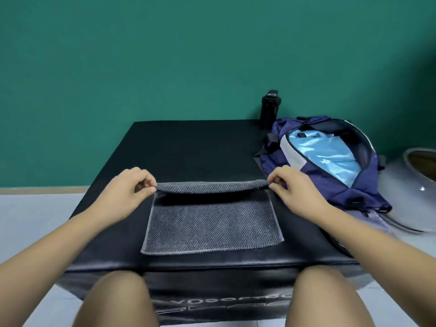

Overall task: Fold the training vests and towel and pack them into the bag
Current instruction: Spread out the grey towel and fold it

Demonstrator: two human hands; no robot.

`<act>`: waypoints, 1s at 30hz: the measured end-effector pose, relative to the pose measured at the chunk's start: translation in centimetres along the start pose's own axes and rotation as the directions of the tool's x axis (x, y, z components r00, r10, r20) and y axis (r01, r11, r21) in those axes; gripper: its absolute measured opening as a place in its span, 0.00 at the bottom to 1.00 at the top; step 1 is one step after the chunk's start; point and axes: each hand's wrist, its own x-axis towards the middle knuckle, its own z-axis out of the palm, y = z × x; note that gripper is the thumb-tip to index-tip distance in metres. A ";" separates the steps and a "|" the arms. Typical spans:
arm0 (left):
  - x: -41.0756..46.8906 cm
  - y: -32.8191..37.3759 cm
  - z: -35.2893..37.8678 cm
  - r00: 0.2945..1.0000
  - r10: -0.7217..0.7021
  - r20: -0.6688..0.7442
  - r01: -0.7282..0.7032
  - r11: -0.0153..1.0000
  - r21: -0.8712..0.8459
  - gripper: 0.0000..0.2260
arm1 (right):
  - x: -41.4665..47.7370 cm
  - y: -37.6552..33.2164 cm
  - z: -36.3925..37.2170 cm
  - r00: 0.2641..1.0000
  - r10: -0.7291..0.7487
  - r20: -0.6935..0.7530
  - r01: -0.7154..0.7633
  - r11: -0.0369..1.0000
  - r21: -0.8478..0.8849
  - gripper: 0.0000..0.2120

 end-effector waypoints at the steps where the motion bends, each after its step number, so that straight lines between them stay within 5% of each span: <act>1: -1.2 0.2 0.2 1.000 0.018 0.005 -0.018 1.000 0.015 0.09 | -1.2 -0.2 0.0 1.000 -0.005 -0.006 0.005 1.000 -0.007 0.08; 20: -11.2 0.2 3.3 0.983 0.151 0.102 -0.174 0.942 0.286 0.09 | -11.5 -1.8 1.7 0.975 -0.212 0.072 0.223 0.945 -0.239 0.09; 26: -11.3 0.1 4.0 0.973 0.138 0.186 -0.195 0.920 0.341 0.06 | -11.7 -1.4 2.4 0.974 -0.170 0.147 0.210 0.921 -0.327 0.11; 30: -10.5 0.6 3.8 0.987 0.111 0.118 -0.140 0.952 0.273 0.14 | -11.1 -2.3 1.7 0.978 -0.121 0.172 0.173 0.927 -0.333 0.08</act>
